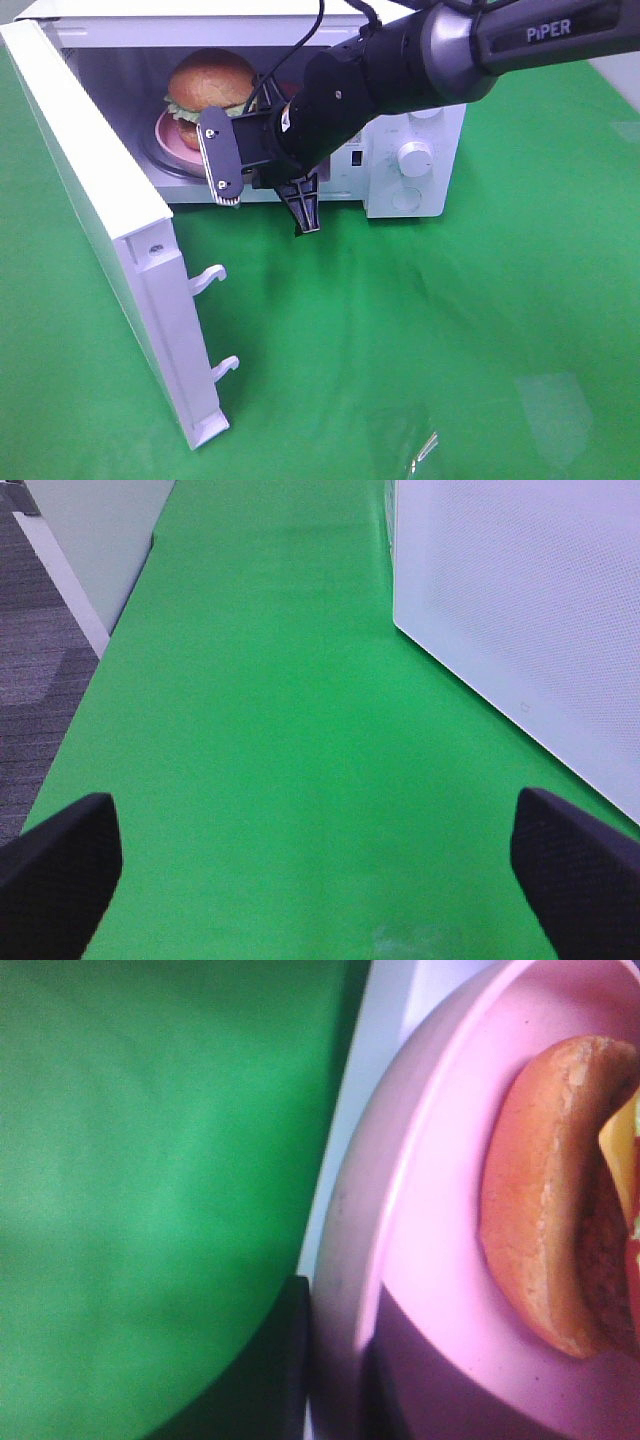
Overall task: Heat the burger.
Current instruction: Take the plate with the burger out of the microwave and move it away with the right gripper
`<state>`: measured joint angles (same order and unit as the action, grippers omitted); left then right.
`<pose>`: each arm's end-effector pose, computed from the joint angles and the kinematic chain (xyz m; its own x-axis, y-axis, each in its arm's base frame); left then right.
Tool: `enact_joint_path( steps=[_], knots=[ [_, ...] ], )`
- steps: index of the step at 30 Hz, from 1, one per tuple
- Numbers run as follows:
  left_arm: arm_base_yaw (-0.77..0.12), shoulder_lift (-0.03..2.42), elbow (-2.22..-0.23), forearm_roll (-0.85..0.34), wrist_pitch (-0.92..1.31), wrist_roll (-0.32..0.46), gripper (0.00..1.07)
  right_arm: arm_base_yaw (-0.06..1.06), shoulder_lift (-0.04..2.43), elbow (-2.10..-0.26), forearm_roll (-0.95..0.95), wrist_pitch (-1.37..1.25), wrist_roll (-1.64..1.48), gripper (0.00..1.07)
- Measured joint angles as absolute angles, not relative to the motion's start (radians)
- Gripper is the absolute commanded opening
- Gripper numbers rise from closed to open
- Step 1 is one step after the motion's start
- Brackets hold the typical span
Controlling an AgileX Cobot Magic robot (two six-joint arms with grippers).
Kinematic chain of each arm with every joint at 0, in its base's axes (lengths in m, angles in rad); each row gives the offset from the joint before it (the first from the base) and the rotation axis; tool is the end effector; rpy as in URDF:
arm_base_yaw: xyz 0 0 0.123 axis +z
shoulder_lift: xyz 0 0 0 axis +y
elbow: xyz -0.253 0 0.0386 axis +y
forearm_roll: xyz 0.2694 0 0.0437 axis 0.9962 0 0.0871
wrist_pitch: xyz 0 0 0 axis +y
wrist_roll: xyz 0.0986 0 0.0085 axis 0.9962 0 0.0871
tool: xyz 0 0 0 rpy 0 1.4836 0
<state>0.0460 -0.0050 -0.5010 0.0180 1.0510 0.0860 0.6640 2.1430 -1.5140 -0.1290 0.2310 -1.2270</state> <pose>0.0499 0.0038 0.2853 -0.4451 0.0744 -0.8924 -0.0179 0.9956 0.0919 0.3829 0.2959 0.1226 0.4664 -0.8742 -0.1352 -0.6655 -0.2460 -0.7047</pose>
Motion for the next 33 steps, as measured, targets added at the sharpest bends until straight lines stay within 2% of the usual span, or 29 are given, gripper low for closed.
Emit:
enact_joint_path(
  steps=[6,18,33],
  knots=[
    [0.046,-0.005,-0.501,0.018,1.051,0.086,0.98,0.664,2.105,-1.479,-0.130,0.196,-1.238,0.00],
    [0.046,-0.005,-0.501,0.018,1.051,0.086,0.98,0.665,2.003,-1.267,-0.133,0.073,-1.307,0.00],
    [0.046,-0.005,-0.501,0.018,1.051,0.086,0.98,0.672,1.858,-1.055,-0.139,0.039,-1.312,0.00]
  ],
)
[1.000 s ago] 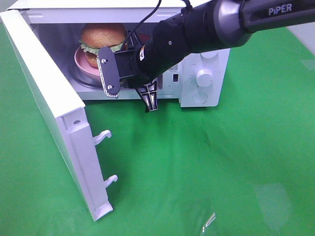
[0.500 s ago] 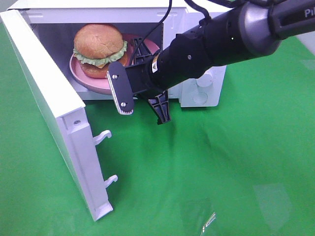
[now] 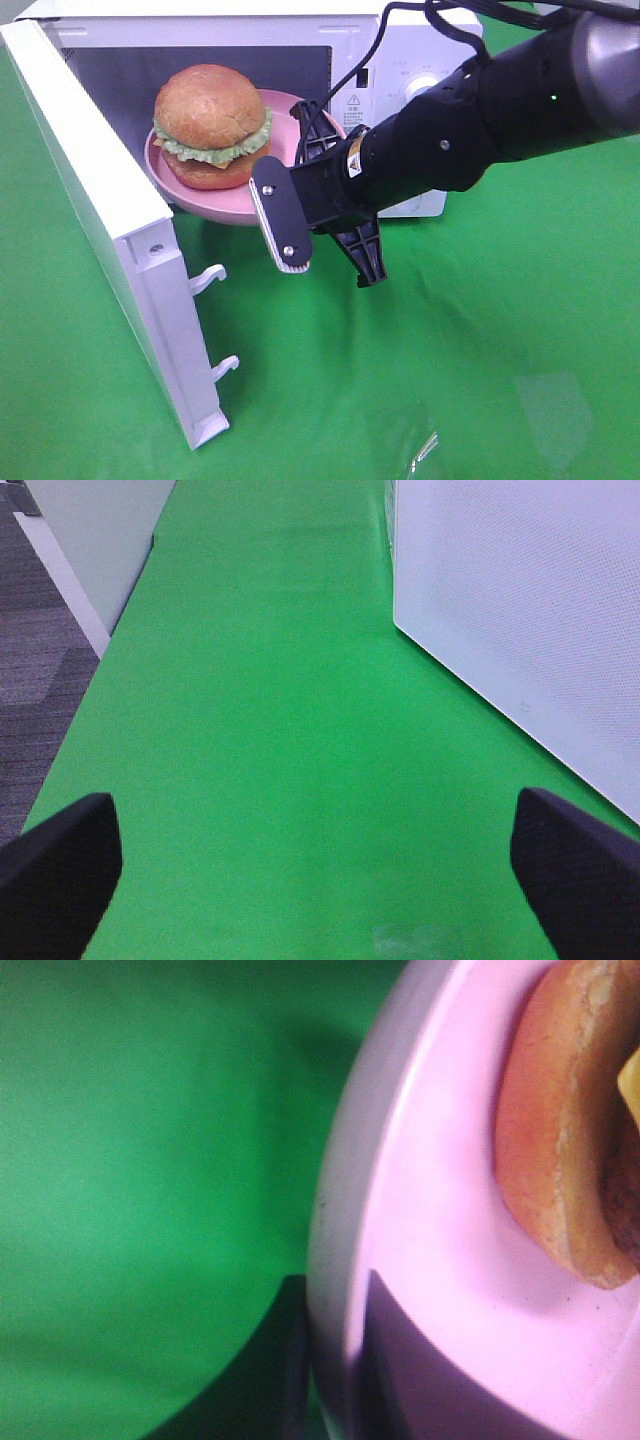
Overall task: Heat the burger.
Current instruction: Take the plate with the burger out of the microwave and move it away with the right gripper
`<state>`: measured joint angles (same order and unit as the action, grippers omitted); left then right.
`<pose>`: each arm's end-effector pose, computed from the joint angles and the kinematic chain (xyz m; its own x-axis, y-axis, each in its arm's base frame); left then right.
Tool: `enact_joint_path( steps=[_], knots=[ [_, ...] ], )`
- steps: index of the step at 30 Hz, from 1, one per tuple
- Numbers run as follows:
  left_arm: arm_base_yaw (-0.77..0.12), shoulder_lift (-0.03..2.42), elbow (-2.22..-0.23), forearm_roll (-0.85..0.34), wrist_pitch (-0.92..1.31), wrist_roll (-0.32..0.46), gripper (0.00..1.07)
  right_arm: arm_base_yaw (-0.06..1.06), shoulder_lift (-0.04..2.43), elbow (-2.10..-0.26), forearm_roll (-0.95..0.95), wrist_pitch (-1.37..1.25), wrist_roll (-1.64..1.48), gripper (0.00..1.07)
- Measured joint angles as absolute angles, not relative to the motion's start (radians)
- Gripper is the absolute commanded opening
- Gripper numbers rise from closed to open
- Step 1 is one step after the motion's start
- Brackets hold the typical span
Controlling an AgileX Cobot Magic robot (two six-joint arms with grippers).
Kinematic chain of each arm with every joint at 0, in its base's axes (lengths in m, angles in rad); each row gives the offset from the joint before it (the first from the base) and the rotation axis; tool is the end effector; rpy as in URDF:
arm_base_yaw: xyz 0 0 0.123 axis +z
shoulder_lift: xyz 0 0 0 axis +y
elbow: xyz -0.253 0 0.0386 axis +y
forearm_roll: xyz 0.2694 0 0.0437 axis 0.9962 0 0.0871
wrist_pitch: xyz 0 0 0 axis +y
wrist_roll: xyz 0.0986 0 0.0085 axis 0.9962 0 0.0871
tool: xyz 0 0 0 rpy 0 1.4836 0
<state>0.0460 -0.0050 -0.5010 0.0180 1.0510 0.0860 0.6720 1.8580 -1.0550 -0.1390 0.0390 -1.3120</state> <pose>0.0499 0.0038 0.2853 -0.4451 0.0744 -0.8924 -0.0179 0.9956 0.0919 0.3128 0.2481 0.1234 0.5509 -0.8304 -0.0835 -0.6062 -0.3294 -0.7239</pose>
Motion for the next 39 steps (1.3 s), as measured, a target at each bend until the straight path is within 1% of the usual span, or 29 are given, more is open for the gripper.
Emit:
enact_joint_path(
  steps=[19,24,39],
  knots=[
    [0.046,-0.005,-0.501,0.018,1.051,0.086,0.98,0.667,1.599,-0.788,-0.132,0.041,-1.295,0.00],
    [0.046,-0.005,-0.501,0.018,1.051,0.086,0.98,0.665,1.562,-0.753,-0.132,0.042,-1.290,0.00],
    [0.046,-0.005,-0.501,0.018,1.051,0.086,0.98,0.661,1.324,-0.591,-0.121,0.107,-1.228,0.00]
  ],
)
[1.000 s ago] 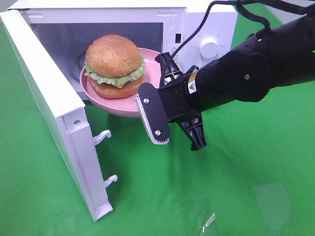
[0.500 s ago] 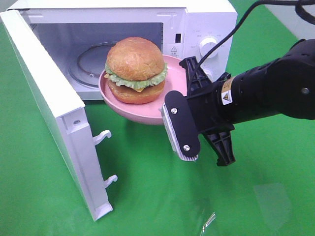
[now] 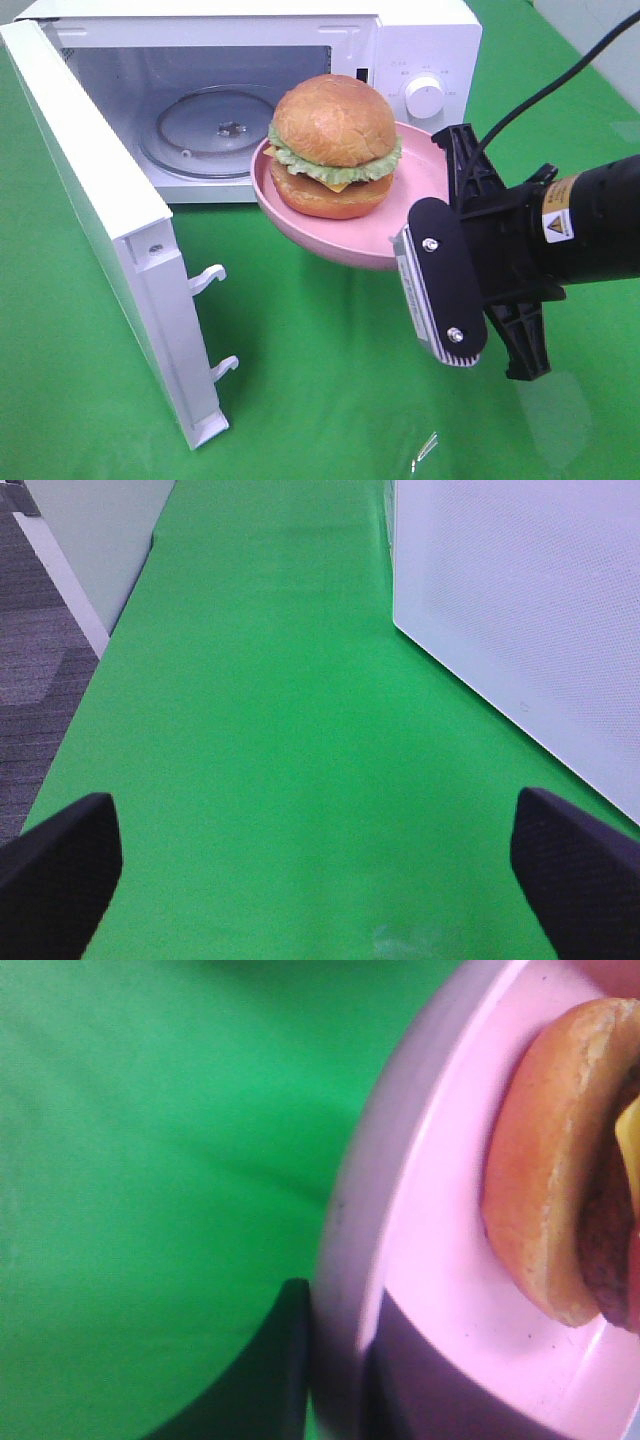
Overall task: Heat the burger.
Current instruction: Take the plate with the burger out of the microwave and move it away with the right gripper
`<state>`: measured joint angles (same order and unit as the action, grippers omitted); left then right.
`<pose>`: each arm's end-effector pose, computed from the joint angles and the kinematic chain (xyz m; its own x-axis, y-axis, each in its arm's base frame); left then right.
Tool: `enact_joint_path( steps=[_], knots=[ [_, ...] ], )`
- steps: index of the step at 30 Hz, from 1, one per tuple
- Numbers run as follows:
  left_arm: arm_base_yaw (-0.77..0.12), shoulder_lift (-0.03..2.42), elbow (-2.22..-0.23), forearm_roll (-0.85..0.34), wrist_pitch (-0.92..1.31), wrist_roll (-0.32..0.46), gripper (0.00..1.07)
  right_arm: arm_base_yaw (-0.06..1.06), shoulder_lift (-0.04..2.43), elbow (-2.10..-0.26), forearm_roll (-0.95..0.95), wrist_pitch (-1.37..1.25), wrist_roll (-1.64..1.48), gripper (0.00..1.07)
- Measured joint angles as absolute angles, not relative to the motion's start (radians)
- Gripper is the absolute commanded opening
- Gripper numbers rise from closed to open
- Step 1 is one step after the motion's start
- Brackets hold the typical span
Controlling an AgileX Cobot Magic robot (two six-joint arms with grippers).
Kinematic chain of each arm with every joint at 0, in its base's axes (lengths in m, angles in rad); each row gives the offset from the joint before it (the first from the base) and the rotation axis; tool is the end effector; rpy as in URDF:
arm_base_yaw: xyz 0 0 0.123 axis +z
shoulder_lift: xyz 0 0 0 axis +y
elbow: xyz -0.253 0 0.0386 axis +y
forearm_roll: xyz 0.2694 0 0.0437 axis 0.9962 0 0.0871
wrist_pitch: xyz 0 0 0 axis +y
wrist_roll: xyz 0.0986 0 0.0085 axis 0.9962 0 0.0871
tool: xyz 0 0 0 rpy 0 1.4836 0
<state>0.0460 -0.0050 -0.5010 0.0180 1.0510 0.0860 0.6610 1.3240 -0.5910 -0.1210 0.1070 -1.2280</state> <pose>0.0499 0.0038 0.2853 -0.4451 0.0744 -0.8924 -0.0179 0.9956 0.0919 0.2197 0.1692 0.1623 0.4725 -0.8680 -0.1525 -0.6598 -0.2336 -0.7143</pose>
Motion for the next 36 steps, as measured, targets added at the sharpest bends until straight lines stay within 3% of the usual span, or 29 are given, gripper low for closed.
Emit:
enact_joint_path(
  steps=[14,25,36],
  knots=[
    [0.046,-0.005,-0.501,0.018,1.051,0.086,0.98,0.661,1.086,-0.490,-0.169,0.305,-1.126,0.00],
    [0.046,-0.005,-0.501,0.018,1.051,0.086,0.98,0.661,0.840,-0.465,-0.350,0.570,-0.800,0.00],
    [0.046,-0.005,-0.501,0.018,1.051,0.086,0.98,0.661,0.783,-0.465,-0.447,0.749,-0.516,0.00]
  ],
)
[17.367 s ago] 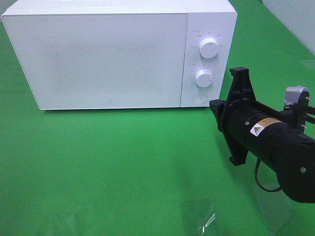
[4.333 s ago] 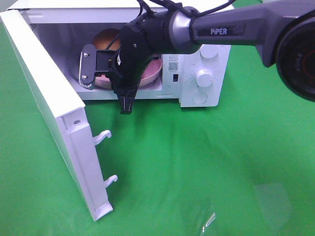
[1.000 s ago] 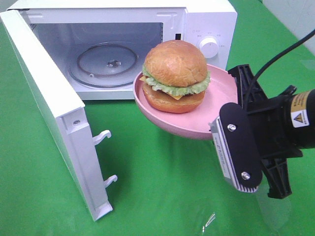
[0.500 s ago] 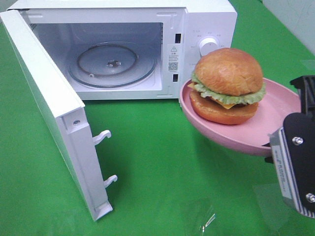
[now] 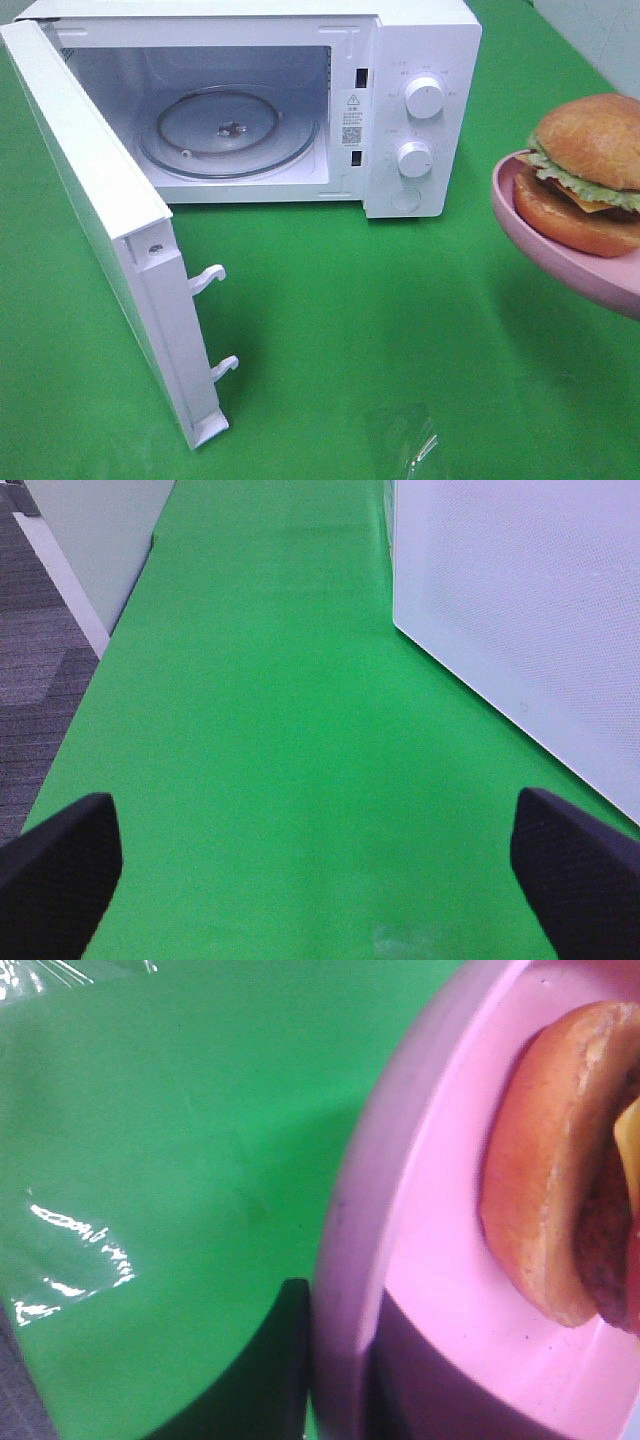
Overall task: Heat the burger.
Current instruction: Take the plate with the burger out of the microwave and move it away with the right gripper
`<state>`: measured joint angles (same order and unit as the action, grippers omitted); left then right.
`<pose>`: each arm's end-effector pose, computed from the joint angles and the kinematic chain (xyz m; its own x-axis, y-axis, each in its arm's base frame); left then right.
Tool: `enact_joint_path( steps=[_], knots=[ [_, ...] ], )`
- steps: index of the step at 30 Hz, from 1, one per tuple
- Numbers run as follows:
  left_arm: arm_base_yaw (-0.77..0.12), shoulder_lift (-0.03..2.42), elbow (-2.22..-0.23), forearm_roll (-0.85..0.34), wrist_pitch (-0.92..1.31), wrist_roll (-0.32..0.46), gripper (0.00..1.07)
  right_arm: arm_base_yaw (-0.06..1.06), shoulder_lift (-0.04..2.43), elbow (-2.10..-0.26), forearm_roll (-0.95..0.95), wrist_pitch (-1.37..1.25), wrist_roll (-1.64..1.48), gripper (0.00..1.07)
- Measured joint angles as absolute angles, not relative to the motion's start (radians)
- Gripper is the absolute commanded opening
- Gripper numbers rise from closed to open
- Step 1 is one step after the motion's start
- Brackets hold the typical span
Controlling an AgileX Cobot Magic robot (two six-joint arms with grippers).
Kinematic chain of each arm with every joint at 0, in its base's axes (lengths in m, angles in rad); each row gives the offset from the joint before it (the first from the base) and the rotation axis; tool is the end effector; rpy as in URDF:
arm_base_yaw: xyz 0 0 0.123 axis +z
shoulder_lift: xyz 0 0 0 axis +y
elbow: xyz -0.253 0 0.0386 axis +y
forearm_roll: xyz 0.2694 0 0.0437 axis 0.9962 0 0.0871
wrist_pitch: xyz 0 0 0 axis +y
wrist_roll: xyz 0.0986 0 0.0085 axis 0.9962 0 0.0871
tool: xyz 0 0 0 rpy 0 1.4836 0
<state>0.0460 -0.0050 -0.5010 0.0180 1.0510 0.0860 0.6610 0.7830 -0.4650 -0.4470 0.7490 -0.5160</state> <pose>0.0499 0.0038 0.2853 -0.4451 0.0744 -0.8924 -0.0179 0.9956 0.0919 0.1553 0.0838 0.2103 -0.0781 -0.9732 -0.2161 -0.7705 0.1965 -0.6064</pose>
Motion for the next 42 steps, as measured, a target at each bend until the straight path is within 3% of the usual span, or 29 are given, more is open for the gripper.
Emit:
enact_joint_path(
  steps=[19,32,42],
  knots=[
    [0.046,-0.005,-0.501,0.018,1.051,0.086,0.98,0.661,0.801,-0.465,-0.580,0.884,0.000,0.00],
    [0.046,-0.005,-0.501,0.018,1.051,0.086,0.98,0.660,1.133,-0.465,-0.693,0.878,0.403,0.00],
    [0.046,-0.005,-0.501,0.018,1.051,0.086,0.98,0.660,1.303,-0.524,-0.701,0.869,0.546,0.00]
  ],
)
